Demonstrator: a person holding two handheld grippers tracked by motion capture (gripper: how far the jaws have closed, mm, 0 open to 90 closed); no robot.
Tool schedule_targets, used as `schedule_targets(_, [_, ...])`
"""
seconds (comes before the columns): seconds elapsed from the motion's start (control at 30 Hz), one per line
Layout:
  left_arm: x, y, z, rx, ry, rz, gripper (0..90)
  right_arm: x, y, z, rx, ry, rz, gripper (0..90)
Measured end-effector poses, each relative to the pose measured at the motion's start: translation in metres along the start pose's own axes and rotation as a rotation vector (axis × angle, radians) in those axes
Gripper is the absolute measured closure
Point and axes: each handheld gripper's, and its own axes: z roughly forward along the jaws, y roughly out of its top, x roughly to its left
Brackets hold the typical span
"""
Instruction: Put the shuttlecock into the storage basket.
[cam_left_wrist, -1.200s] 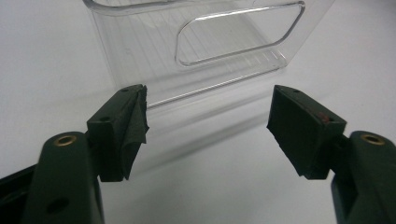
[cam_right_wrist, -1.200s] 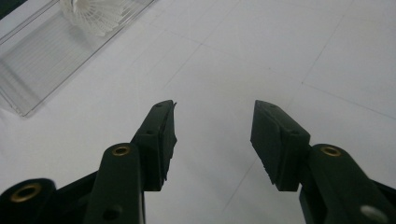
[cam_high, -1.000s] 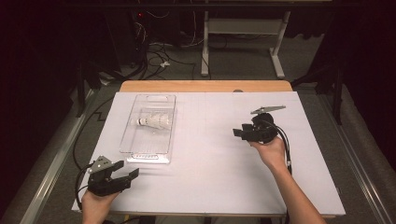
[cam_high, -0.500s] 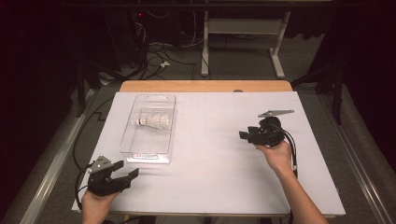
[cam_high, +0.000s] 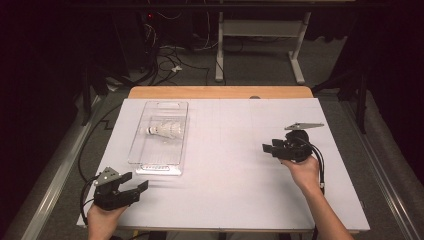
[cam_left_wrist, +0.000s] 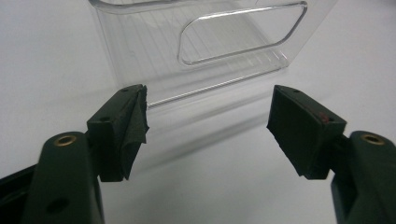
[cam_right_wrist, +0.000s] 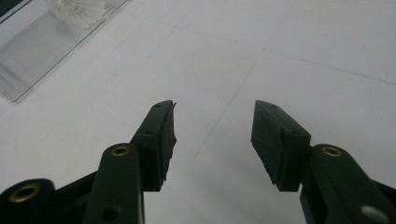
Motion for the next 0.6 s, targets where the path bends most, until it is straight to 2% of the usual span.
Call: schedule_targets(0.6, [0.0, 0.0, 0.0, -0.001, 0.002, -0.001, 29.4, -0.009, -0.019, -0.013, -0.011, -0.02, 0.021, 48.3])
